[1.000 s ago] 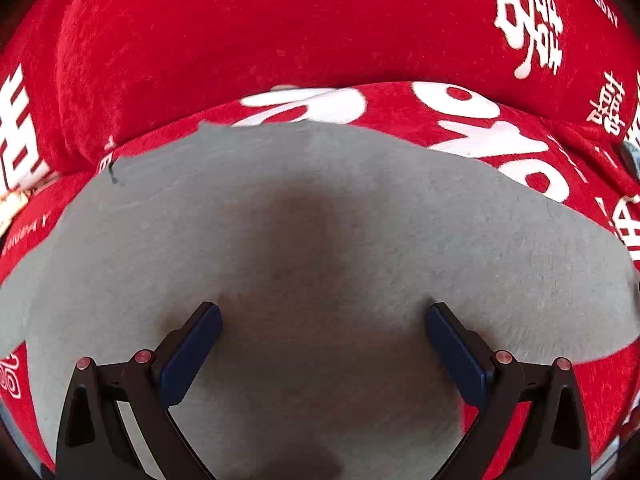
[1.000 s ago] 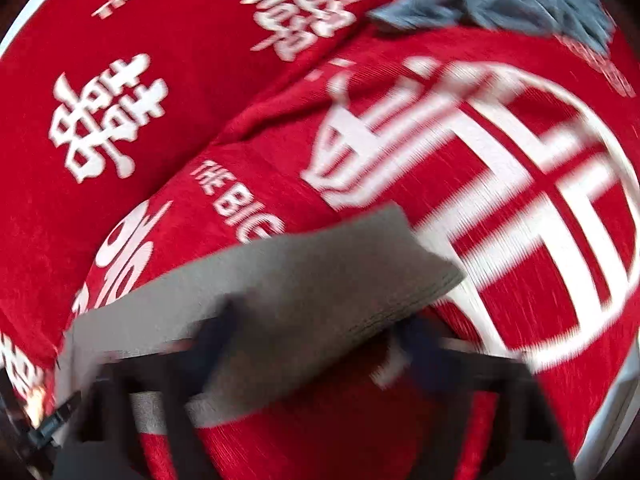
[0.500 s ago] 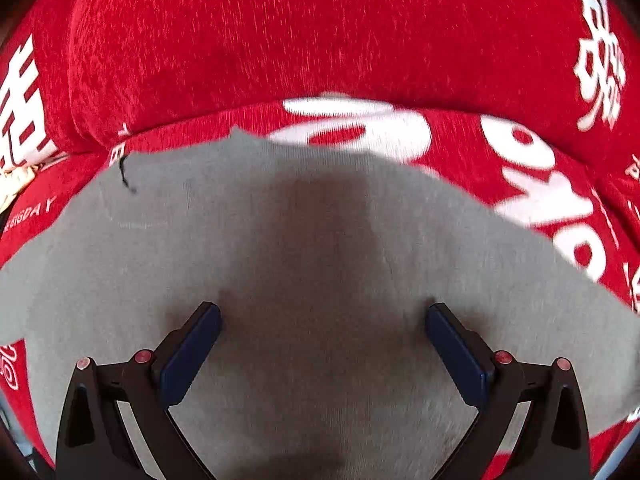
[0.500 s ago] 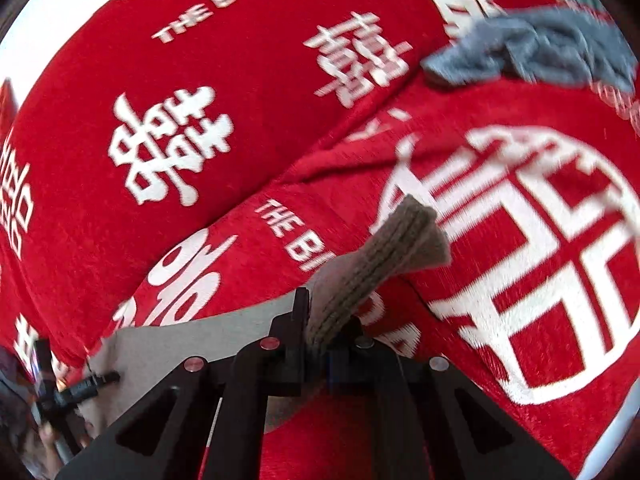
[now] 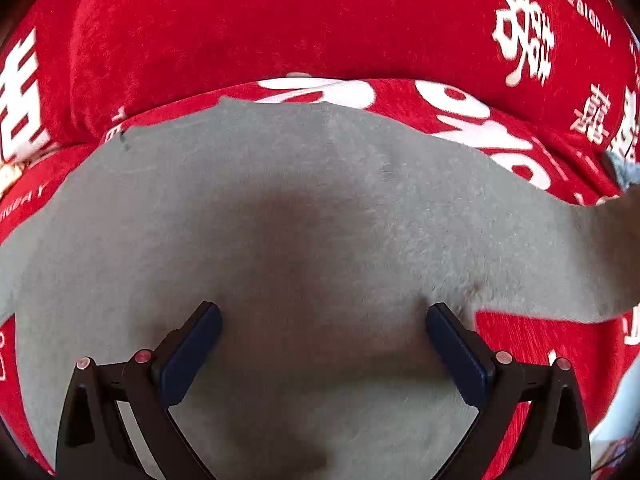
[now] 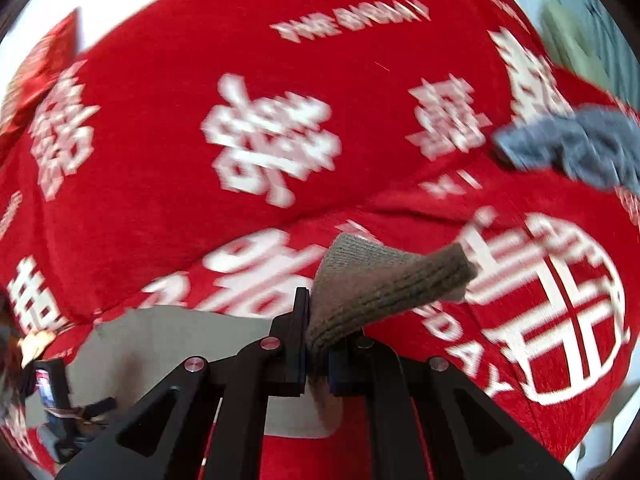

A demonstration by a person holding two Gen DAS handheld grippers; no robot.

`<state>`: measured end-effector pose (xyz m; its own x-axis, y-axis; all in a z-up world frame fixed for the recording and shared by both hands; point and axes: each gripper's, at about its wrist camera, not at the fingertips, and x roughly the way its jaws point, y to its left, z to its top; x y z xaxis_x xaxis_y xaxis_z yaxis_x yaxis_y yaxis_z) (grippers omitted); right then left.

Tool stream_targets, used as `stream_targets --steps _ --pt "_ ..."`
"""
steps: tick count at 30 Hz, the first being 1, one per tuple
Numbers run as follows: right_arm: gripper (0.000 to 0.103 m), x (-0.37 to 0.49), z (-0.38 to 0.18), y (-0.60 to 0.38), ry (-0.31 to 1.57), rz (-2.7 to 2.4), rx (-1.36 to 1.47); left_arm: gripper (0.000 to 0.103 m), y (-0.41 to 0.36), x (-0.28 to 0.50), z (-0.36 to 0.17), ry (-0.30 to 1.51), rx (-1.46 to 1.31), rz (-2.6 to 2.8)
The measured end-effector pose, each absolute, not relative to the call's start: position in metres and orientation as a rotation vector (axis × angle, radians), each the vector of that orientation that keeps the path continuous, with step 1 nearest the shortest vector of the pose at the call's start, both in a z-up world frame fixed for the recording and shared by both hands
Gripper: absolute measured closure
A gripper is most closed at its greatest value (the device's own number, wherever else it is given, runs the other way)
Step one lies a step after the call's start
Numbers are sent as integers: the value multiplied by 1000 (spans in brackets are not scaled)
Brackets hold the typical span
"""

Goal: Fold small clothes

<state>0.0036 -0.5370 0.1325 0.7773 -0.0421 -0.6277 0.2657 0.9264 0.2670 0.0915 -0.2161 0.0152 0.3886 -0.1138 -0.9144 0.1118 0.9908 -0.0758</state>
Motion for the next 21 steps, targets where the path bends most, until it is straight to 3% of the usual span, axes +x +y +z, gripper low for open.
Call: stream_targets --steps 6,9,13,21 --pt "96 28 218 -407 551 5 231 0 -119 98 34 1139 -200 -36" --pt "96 50 232 -325 550 71 136 0 -59 91 41 1109 -280 16" --pt "96 79 208 -226 601 139 35 0 12 76 44 1068 -321 88" --pt "96 117 84 -83 835 202 -120 0 126 44 19 1052 -419 226"
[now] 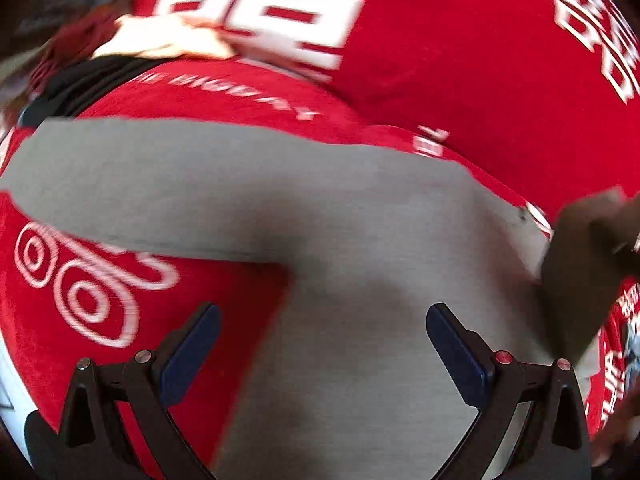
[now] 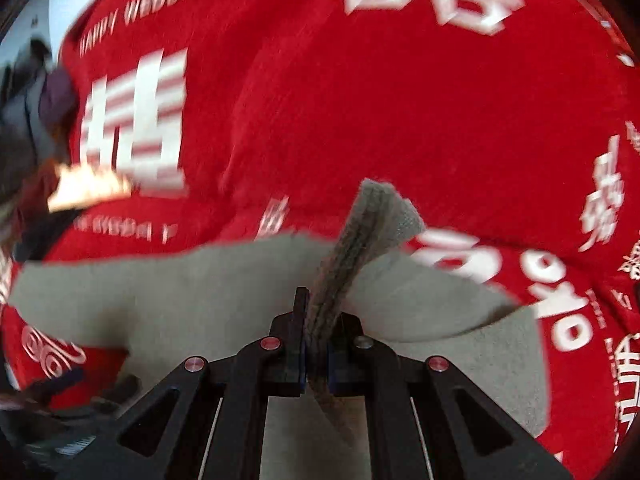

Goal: Fold small clothes

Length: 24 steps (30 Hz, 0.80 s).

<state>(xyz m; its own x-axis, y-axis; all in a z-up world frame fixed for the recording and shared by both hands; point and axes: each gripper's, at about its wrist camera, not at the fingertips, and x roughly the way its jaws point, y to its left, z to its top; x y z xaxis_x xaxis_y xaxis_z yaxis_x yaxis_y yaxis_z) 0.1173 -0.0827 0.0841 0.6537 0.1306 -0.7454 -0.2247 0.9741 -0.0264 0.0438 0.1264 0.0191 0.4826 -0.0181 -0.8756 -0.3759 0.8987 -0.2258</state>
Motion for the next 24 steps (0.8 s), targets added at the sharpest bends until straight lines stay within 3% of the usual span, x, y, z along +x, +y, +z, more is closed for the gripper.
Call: stream_targets --steps 6,16,17,18,19,20,21,24 --pt "96 122 24 -34 947 222 -188 0 160 33 -6 1072 -478 261" --pt "93 121 31 7 939 285 -243 0 166 22 -4 1048 -523 255" --pt "89 125 26 8 972 297 -233 0 167 19 -3 1048 -521 256" --pt "74 128 21 7 1010 320 -214 0 167 18 -3 1050 -522 257" --pt "47 129 18 6 1044 339 -202 0 168 18 -3 1048 -525 257" --pt "36 128 17 4 1059 344 -195 0 168 18 -2 1047 -527 258" --pt "30 126 21 0 1052 346 -189 0 168 17 -1 1043 -529 264" --pt "30 110 57 -17 963 387 -174 0 166 16 6 1030 -530 270"
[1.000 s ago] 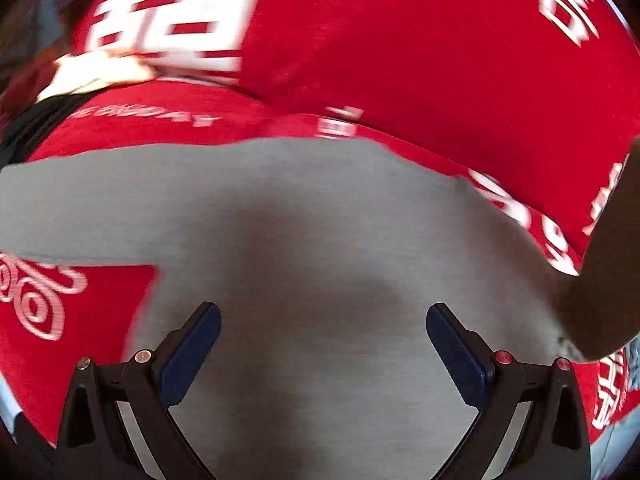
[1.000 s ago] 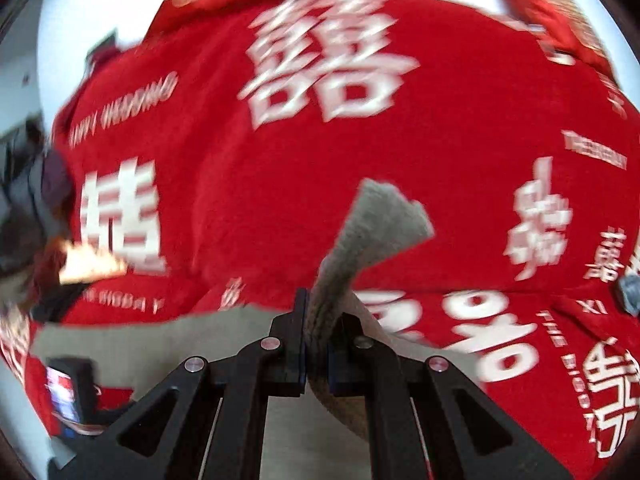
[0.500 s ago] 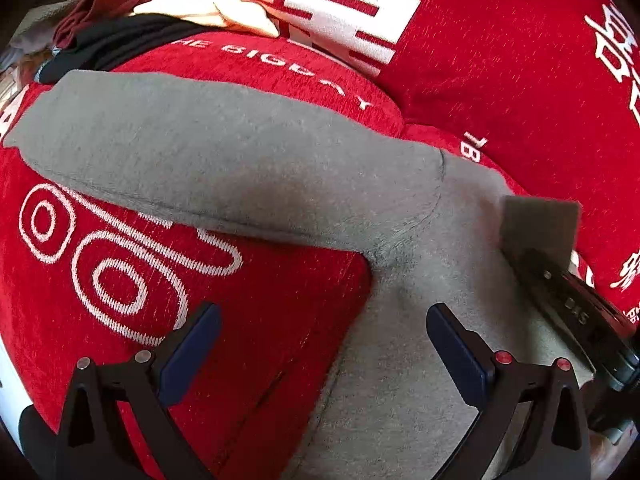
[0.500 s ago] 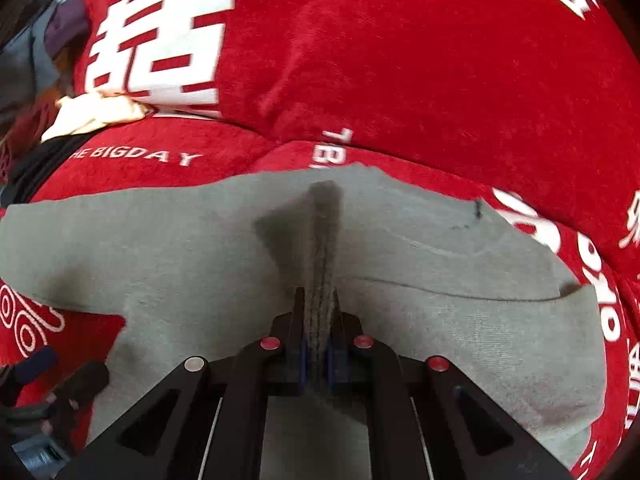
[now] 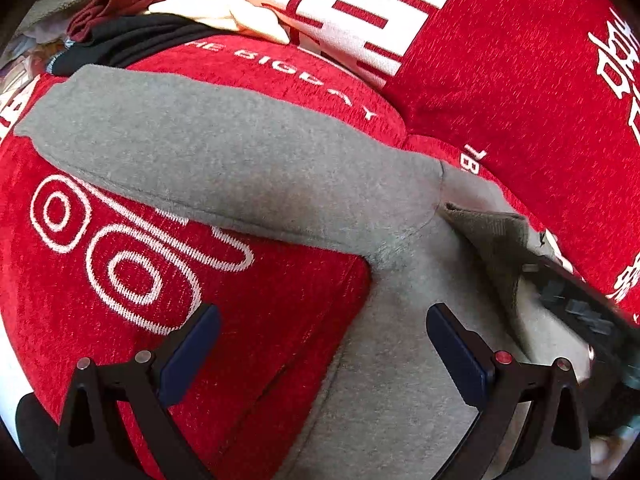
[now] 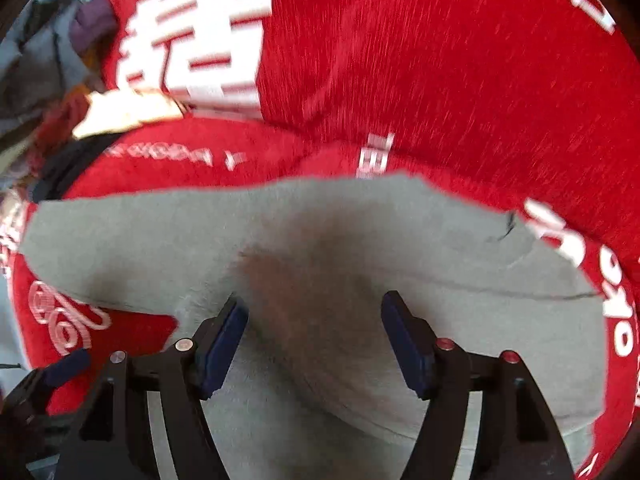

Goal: Fold small clothes

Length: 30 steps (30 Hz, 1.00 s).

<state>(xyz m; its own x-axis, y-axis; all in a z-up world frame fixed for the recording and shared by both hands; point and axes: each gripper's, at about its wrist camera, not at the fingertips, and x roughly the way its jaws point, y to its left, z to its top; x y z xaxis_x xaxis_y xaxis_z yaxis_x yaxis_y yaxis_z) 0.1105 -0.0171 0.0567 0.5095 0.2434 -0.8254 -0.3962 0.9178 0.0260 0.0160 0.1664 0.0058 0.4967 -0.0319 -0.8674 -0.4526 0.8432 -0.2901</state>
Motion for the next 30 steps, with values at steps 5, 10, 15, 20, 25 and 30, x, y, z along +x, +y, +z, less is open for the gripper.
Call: stream_targets --steps 5,10,15,20,25,30 --pt "21 78 105 -90 826 340 -154 0 141 26 28 1010 -482 244" --pt "21 89 75 -202 891 107 -91 0 67 62 52 999 -355 103" --pt "22 99 14 -255 1064 164 80 0 3 108 34 1085 -226 15" --pt "22 79 14 -255 1034 183 -12 0 8 106 4 1128 -81 92" --pt "21 87 37 -260 923 169 -22 0 21 110 22 1111 -147 111" --pt "21 160 2 -259 1109 120 7 0 -21 144 15 1148 -57 42"
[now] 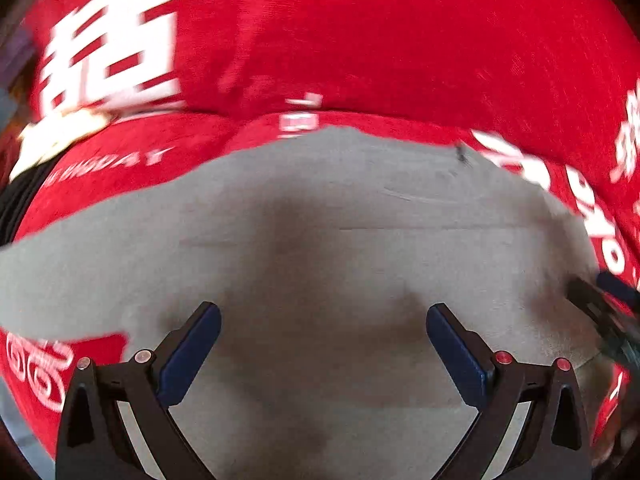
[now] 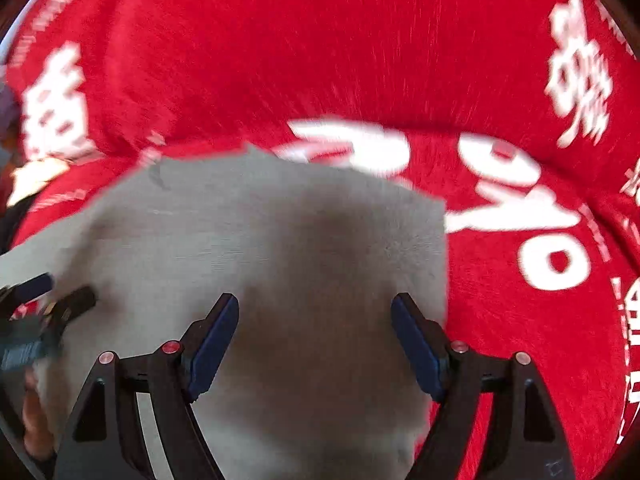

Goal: Fold small clothes

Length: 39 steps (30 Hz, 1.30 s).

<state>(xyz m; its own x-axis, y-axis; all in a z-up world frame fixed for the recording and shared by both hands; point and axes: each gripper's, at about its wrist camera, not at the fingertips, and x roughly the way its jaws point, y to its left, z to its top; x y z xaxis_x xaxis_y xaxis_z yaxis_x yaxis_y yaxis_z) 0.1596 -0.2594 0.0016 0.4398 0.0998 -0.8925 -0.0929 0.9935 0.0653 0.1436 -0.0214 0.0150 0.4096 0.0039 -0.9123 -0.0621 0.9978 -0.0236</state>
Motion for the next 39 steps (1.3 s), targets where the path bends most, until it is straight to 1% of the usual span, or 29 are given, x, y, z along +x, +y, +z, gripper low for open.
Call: stream_targets --steps 1,2,4,5,7,9,13,17,19,21,23,27,32,33,36,39 --pt "17 172 -6 -262 1119 95 3 0 -29 148 5 1178 -27 46" --pt "15 180 -5 -262 1086 89 -5 0 -29 150 1 1177 -23 54" --pt "6 196 -10 -261 1112 82 -13 0 -25 156 3 1154 -47 67" --pt "5 201 -10 -260 1120 84 -16 0 -22 160 4 1167 -57 67" --pt "5 203 -4 -260 1147 69 -20 0 -17 165 12 1187 -59 99" --pt "5 191 9 -259 1112 72 -8 0 -13 161 24 1154 -73 114" --pt "5 125 29 -242 1043 149 5 0 -10 130 30 1143 -112 49" --pt "6 88 9 -231 1079 151 -33 0 -12 109 11 1175 -65 60" --pt "5 64 12 -224 1013 130 -98 0 -4 96 11 1156 -110 56" --pt "5 41 7 -221 1044 118 -137 0 3 80 14 1155 -133 51" --pt "5 14 10 -226 1005 123 -136 0 9 57 13 1158 -110 64" --pt "5 -41 8 -238 996 153 -114 0 15 4 13 1095 -77 34" --pt "5 -96 5 -234 1002 191 -242 0 28 -48 14 1063 -64 0" --pt "5 -100 4 -234 1014 199 -259 0 31 -56 12 1098 -41 -4" --pt "5 -104 15 -233 1049 194 -284 0 38 -67 18 1117 -20 -14" --pt "5 -93 30 -215 990 234 -261 0 34 -64 37 1058 -6 -26"
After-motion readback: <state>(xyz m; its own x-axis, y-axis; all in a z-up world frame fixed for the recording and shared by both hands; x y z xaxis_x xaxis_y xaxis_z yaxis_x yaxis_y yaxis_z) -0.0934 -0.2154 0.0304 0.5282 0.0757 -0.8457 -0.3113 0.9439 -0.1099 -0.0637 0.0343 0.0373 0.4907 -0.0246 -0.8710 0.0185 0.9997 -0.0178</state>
